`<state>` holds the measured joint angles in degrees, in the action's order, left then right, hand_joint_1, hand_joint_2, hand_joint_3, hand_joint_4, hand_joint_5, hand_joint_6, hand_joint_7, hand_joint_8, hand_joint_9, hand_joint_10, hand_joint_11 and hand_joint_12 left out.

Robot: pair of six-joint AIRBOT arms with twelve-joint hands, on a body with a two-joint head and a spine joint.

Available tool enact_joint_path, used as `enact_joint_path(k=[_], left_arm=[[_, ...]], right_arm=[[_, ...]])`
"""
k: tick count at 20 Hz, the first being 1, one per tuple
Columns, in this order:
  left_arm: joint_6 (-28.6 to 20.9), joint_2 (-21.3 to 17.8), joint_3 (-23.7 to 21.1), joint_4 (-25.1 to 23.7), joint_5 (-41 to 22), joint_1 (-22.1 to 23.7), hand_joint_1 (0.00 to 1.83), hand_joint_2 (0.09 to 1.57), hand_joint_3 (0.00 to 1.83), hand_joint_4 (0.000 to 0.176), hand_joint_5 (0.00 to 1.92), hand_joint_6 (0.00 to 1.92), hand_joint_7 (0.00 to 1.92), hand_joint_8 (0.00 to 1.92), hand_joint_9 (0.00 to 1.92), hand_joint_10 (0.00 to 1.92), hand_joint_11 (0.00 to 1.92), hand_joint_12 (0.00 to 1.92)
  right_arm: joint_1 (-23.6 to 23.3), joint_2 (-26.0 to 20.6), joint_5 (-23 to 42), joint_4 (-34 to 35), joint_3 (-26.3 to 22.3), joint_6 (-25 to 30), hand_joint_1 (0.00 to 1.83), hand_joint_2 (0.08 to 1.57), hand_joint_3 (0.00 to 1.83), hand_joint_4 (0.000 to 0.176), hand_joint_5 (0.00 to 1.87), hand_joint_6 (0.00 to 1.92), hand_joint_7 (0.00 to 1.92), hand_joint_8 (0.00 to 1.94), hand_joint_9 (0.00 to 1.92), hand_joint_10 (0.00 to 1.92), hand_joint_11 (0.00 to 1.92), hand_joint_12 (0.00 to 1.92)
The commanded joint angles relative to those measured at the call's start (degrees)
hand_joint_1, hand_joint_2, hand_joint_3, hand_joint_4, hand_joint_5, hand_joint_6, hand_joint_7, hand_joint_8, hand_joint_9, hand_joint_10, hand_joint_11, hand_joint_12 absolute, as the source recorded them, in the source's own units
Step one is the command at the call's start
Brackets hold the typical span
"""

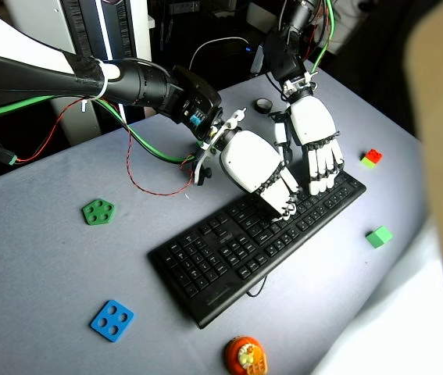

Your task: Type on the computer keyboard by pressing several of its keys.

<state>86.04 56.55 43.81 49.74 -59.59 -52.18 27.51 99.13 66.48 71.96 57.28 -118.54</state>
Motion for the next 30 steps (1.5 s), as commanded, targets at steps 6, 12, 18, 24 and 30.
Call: enact_joint_path(k=[6, 12, 18, 24, 30], left_arm=[[0.25, -0.19, 0.29, -1.98, -4.06, 0.41, 1.00, 1.37, 0.00, 0.000, 0.25, 0.03, 0.40, 0.00, 0.30, 0.12, 0.00, 1.07], [0.16, -0.22, 0.12, -1.99, -4.17, 0.66, 0.98, 1.38, 0.00, 0.000, 0.36, 0.03, 0.37, 0.00, 0.28, 0.11, 0.00, 1.09], [-0.43, -0.23, 0.05, -2.01, -5.19, 0.67, 0.99, 1.40, 0.01, 0.000, 0.33, 0.00, 0.41, 0.01, 0.37, 0.18, 0.00, 1.32], [-2.46, -0.08, 0.09, -6.40, -9.09, 1.22, 1.02, 1.39, 0.00, 0.000, 0.29, 0.00, 0.39, 0.00, 0.35, 0.20, 0.00, 1.32], [-2.88, 2.36, -0.19, -8.14, -16.75, 0.35, 0.96, 1.42, 0.00, 0.000, 0.24, 0.00, 0.37, 0.00, 0.33, 0.20, 0.00, 1.30]], right_arm=[[0.17, -0.07, 1.61, -3.60, -0.01, -0.03, 0.89, 1.42, 0.00, 0.000, 0.40, 0.46, 0.50, 0.00, 0.31, 0.58, 0.00, 1.52], [0.15, -0.10, 1.39, -4.08, 0.09, -0.03, 0.89, 1.42, 0.00, 0.000, 0.40, 0.47, 0.46, 0.00, 0.33, 0.50, 0.00, 1.45], [0.31, -0.43, 1.15, -5.40, 0.05, -0.02, 0.89, 1.43, 0.00, 0.000, 0.36, 0.36, 0.44, 0.00, 0.36, 0.53, 0.00, 1.49], [-0.95, -2.46, 1.19, -5.71, -0.61, -0.59, 0.90, 1.41, 0.00, 0.000, 0.30, 0.29, 0.43, 0.00, 0.32, 0.52, 0.00, 1.48], [-4.12, -8.50, -0.27, -5.81, -4.60, -2.35, 0.82, 1.41, 0.00, 0.000, 0.25, 0.25, 0.39, 0.00, 0.29, 0.52, 0.00, 1.48]])
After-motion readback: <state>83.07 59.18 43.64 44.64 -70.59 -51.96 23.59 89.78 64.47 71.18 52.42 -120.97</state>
